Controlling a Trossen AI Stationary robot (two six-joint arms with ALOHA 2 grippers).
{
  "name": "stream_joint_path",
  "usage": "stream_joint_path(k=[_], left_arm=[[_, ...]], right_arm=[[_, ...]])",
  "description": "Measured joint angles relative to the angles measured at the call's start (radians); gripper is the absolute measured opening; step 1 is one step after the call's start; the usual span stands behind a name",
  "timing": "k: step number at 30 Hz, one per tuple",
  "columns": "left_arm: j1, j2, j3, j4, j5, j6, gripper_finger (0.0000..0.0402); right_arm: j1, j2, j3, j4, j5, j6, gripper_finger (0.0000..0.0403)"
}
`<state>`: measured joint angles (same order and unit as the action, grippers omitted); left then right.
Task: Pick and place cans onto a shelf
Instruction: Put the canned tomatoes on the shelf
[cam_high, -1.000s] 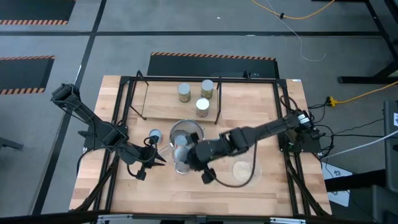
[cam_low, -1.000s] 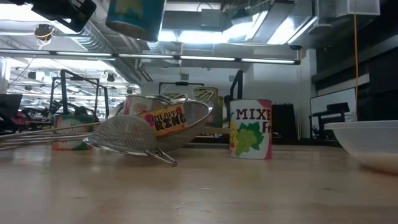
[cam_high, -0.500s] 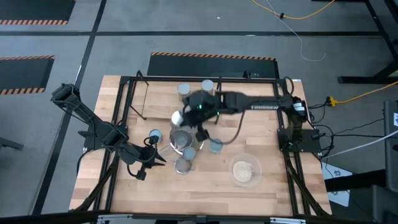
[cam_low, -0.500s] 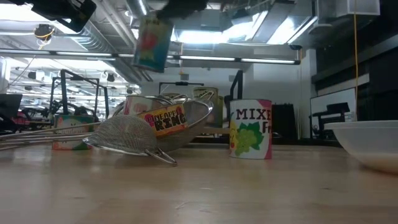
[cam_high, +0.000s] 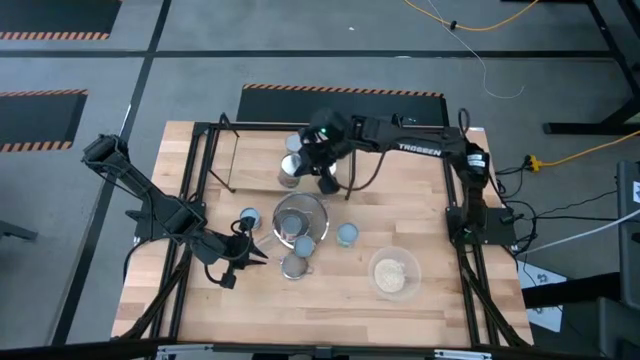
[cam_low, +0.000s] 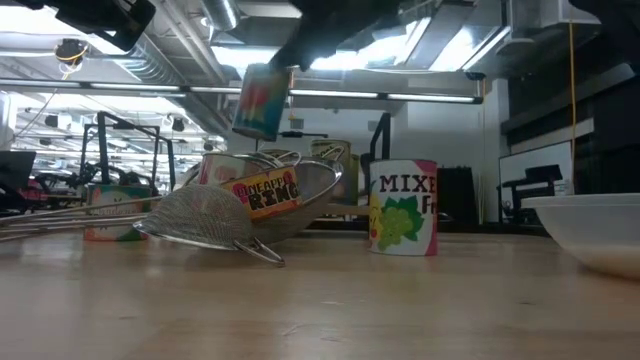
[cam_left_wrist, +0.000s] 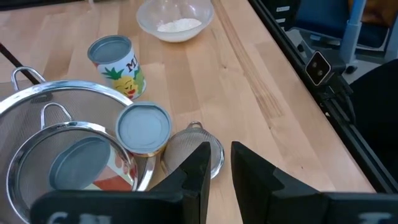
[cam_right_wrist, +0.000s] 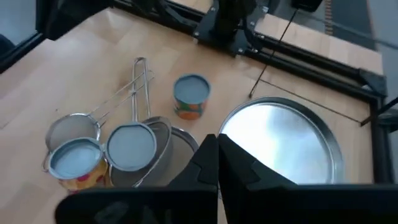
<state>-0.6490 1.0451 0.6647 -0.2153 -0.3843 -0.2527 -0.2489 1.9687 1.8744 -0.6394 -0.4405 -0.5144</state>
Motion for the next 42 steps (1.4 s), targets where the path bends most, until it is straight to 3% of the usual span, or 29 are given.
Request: stream_joint_path(k=[16,28,42], left_arm=[[0.001,0.0,0.0,-0.001,-0.011,0.001,0.0056],[0.001,0.0,0.0,-0.001,-0.019,0.001,0.0056],[0.001,0.0,0.0,-0.001,-0.02,0.001,0.0056]], right_arm=[[-0.079,0.115,-0.002,0.011,0.02,-0.014,0.0],[-0.124,0.119,-0.002,0.017,0.02,-0.047,0.0],[-0.091,0.119,-0.002,0.011,-0.041,-0.048,0.0]])
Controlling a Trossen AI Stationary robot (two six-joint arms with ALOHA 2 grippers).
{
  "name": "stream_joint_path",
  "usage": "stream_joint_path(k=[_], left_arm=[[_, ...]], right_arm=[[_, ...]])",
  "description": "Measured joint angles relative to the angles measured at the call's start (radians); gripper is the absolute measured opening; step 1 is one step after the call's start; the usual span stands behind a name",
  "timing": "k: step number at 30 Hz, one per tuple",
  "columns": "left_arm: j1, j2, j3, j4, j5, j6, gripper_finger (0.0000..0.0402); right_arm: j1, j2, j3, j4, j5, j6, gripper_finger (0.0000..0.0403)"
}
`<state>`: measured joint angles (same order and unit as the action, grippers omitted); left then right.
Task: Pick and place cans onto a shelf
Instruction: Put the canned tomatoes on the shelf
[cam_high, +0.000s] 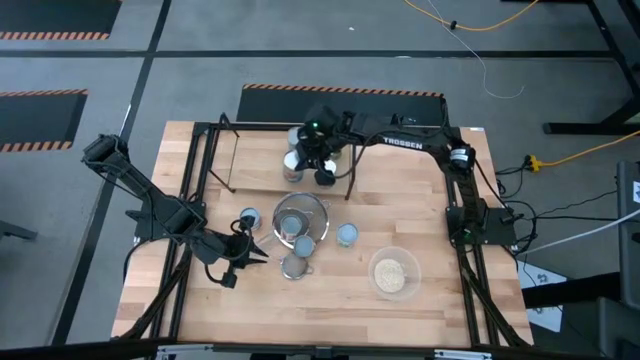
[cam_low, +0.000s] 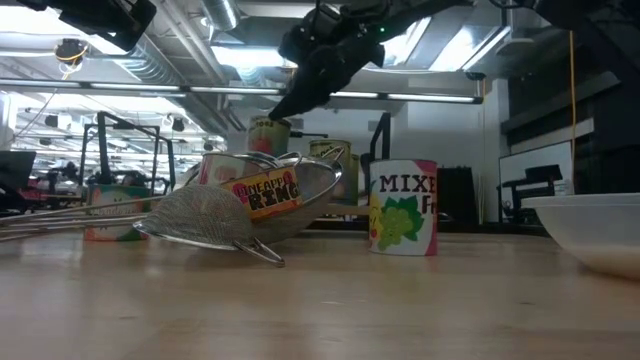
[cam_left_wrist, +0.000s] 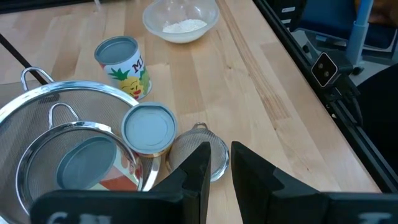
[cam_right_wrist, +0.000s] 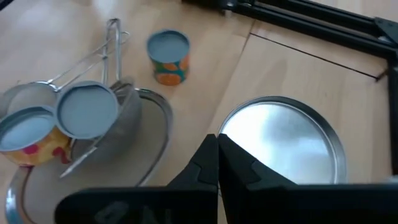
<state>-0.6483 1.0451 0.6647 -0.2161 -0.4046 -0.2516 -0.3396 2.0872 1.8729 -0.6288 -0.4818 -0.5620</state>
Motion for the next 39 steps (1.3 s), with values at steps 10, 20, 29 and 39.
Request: stream_joint_path(k=[10,20,29,39], left_arm=[[0.0,0.0,0.0,0.0,0.001,0.0,0.0056],[0.0,0.0,0.0,0.0,0.001,0.0,0.0056],[0.0,0.0,0.0,0.0,0.001,0.0,0.0056],[0.0,0.0,0.0,0.0,-0.004,0.0,0.0056]], right_arm=[[0.006,0.005,0.0,-0.016,0.044,-0.001,0.0],[0.005,0.046,0.002,-0.035,0.044,-0.012,0.0],[0.005,0.062,0.002,-0.016,0.038,-0.019,0.0001],[0.005,0.061,0.002,-0.019,0.042,-0.015,0.0017]])
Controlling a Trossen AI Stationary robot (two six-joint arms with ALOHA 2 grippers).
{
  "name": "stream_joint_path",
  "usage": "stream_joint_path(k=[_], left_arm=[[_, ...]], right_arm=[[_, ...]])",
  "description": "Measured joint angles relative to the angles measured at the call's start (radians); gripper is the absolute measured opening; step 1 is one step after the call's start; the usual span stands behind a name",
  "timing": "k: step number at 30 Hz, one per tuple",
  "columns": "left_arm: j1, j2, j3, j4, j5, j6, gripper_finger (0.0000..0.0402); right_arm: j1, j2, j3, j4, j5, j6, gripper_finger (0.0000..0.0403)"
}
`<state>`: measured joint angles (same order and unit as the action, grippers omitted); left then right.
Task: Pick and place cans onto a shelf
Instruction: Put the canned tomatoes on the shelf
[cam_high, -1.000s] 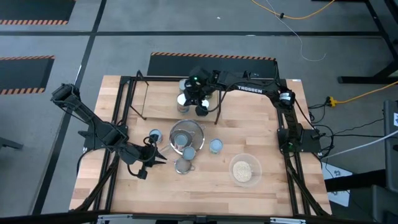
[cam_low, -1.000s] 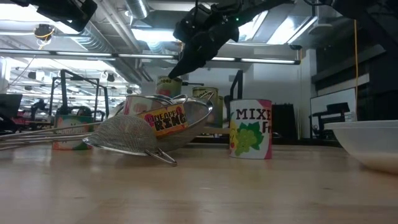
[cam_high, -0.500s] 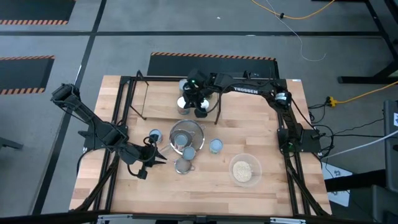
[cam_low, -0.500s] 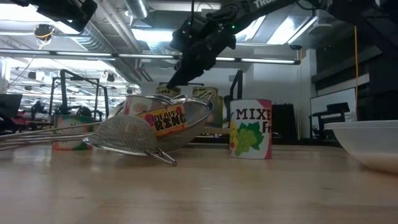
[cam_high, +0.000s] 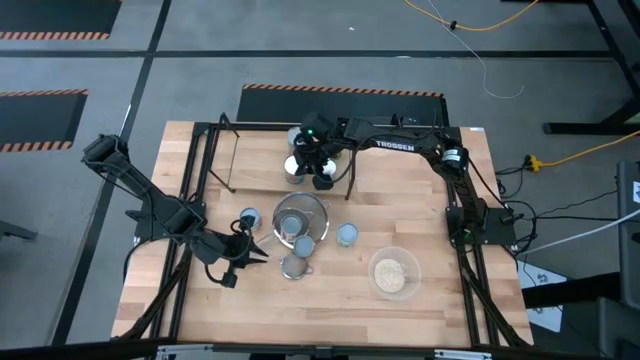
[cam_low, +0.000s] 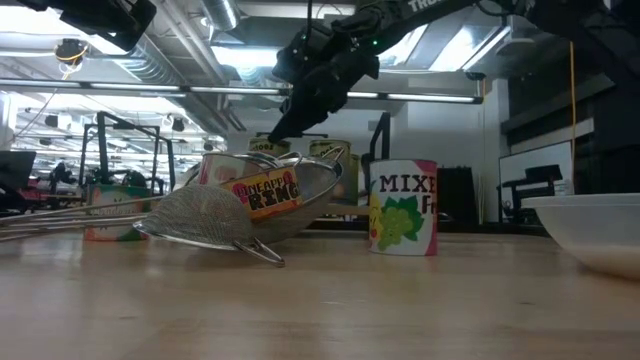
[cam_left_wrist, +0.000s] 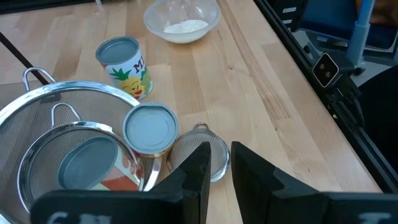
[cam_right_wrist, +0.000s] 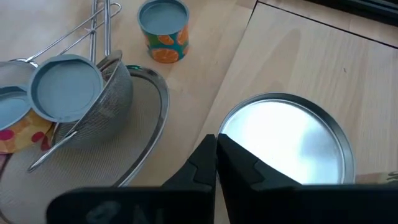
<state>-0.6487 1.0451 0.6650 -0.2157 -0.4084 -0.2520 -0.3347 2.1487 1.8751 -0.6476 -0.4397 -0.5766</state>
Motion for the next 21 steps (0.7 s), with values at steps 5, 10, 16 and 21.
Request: stream_joint_path(k=[5,10,16,21], left_arm=[[0.0,0.0,0.0,0.0,0.0,0.0,0.0056],[0.0,0.0,0.0,0.0,-0.002,0.0,0.0056],[0.0,0.0,0.0,0.0,-0.002,0.0,0.0056],[0.0,0.0,0.0,0.0,-0.002,0.0,0.0056]], right_arm=[[0.0,0.0,0.0,-0.001,0.001,0.0,0.0018],[0.0,0.0,0.0,-0.001,0.001,0.0,0.0019],[0.0,0.0,0.0,-0.001,0.002,0.0,0.0033],[0.0,-0.001,0.0,-0.001,0.002,0.001,0.0062]])
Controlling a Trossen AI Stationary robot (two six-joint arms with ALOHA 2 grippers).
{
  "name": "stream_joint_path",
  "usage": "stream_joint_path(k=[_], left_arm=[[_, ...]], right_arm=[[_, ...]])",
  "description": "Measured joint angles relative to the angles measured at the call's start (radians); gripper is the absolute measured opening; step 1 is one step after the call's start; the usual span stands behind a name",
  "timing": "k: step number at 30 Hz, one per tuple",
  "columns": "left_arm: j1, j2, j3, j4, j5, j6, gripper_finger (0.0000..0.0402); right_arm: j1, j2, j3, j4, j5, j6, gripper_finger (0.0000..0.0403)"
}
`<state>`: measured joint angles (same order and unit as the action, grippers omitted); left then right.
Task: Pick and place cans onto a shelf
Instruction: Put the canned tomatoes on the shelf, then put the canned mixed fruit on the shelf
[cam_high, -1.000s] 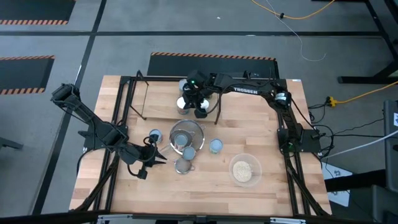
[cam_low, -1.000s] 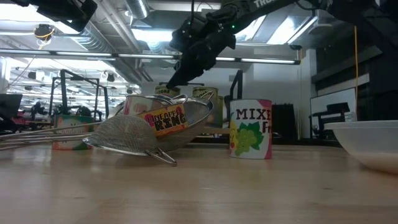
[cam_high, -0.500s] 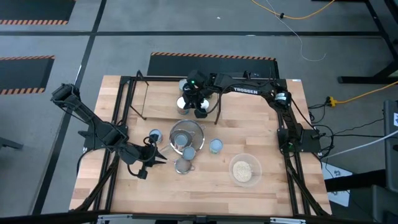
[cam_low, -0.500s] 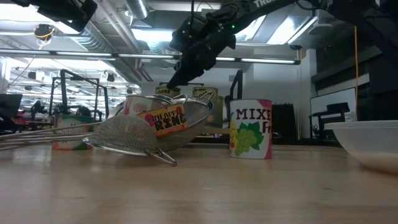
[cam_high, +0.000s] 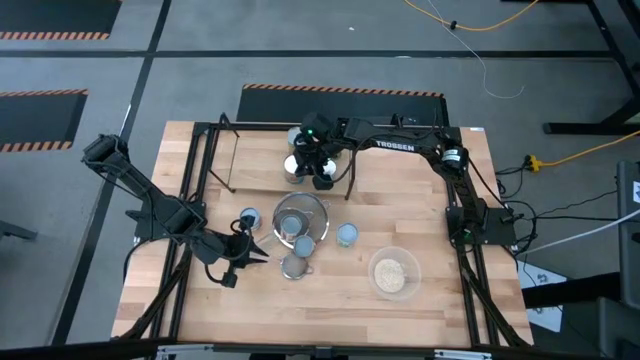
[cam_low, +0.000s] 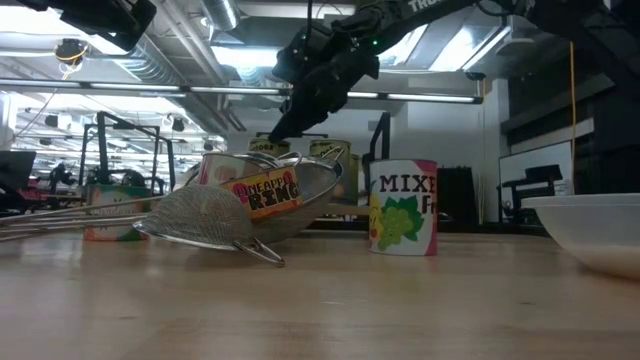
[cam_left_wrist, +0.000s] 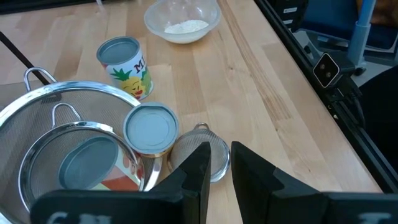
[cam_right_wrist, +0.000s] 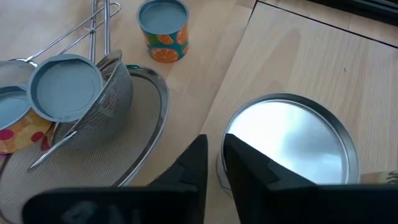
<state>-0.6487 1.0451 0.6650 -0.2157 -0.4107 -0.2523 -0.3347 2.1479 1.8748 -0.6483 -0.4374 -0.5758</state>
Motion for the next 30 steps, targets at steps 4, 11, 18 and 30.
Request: stream_joint_path(k=[4,11,18,30], left_arm=[[0.0,0.0,0.0,0.0,-0.009,0.0,0.0056],[0.0,0.0,0.0,0.0,-0.019,0.0,0.0056],[0.0,0.0,0.0,0.0,-0.022,0.0,0.0056],[0.067,0.0,0.0,0.009,-0.077,0.077,0.0056]], right_arm=[[0.0,0.0,0.002,-0.002,0.0,0.001,0.0068],[0.0,0.0,0.064,-0.025,0.043,0.003,0.0069],[0.005,0.0,0.157,-0.102,0.132,0.004,0.0069],[0.084,0.0,0.41,-0.436,0.13,0.15,0.0069]])
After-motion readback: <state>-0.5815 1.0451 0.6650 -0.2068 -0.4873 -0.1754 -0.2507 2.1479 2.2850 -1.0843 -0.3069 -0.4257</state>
